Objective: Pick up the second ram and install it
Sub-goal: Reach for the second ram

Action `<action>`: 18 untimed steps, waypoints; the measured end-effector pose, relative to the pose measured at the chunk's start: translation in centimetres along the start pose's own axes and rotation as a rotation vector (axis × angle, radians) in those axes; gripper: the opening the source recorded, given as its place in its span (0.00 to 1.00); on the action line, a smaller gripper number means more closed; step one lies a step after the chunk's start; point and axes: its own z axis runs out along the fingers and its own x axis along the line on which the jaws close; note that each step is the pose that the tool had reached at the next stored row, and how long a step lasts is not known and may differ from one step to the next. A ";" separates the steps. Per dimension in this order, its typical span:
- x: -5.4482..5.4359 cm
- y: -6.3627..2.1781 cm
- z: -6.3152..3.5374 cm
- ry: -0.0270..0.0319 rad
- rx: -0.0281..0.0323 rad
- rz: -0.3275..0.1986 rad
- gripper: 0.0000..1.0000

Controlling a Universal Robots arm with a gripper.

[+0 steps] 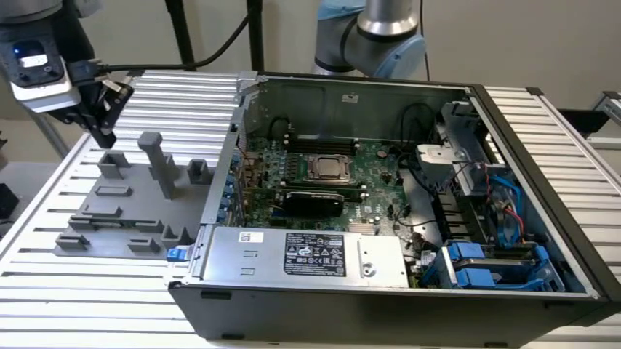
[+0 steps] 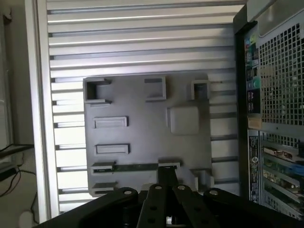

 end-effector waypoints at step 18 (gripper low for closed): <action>2.7 -1.78 1.95 0.0236 0.0014 -0.013 0.00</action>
